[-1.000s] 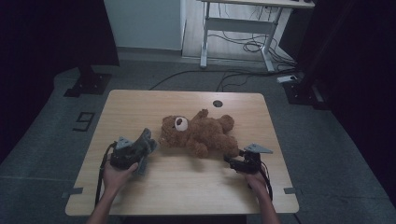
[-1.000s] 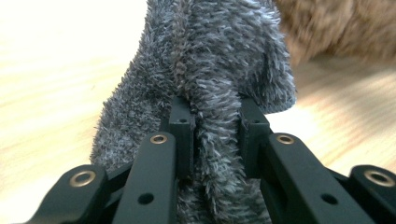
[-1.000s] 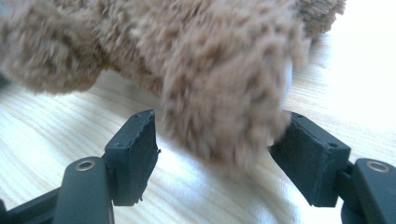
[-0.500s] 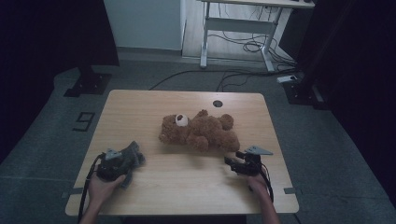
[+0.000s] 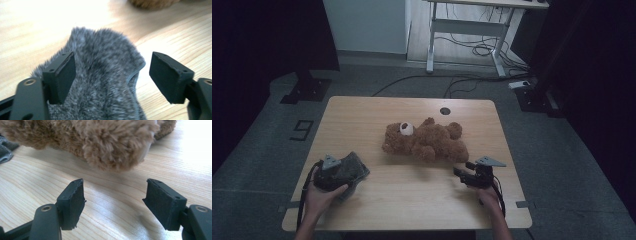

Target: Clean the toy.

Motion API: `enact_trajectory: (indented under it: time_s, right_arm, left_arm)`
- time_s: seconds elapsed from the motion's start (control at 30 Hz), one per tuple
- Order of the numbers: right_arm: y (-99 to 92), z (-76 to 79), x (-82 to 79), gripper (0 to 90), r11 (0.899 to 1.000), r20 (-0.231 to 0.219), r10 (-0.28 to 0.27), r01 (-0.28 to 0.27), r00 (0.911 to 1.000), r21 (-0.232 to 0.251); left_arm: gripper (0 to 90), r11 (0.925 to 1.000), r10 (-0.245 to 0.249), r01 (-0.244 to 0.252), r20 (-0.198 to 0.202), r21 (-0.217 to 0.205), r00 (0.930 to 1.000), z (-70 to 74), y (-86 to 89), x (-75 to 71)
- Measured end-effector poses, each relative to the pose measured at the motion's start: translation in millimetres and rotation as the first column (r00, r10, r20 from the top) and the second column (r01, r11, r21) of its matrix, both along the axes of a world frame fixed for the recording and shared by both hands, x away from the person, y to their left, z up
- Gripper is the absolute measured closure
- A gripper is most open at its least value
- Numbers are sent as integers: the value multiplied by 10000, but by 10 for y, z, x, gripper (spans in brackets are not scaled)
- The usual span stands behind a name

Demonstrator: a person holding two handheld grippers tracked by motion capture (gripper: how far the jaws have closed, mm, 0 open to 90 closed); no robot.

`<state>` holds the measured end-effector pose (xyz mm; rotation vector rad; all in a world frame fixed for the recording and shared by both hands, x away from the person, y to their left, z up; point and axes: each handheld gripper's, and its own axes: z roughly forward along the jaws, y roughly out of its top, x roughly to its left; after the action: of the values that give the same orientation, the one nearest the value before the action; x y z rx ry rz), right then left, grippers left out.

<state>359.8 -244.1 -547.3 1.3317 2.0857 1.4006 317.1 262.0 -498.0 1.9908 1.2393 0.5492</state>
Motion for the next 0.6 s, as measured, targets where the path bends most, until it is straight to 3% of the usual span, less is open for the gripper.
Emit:
enact_trajectory:
  time_s: [0.13, 0.23, 0.6]
  right_arm:
    - [0, 16, -16, 306, 10000, 58, 75, -75, 10000, 22]
    - [-18, 16, -33, 306, 9998, 62, -22, 21, 10000, 188]
    - [-20, 14, -132, 301, 9994, 200, 68, -75, 9998, 334]
  left_arm:
    - [167, 9992, -330, 338, 360, -233, 9988, 93, -87, -49]
    - [201, 9975, -341, 380, 633, -603, 9974, 142, -141, -105]
    - [214, 9909, -962, 996, 411, -902, 9945, 138, -462, -180]
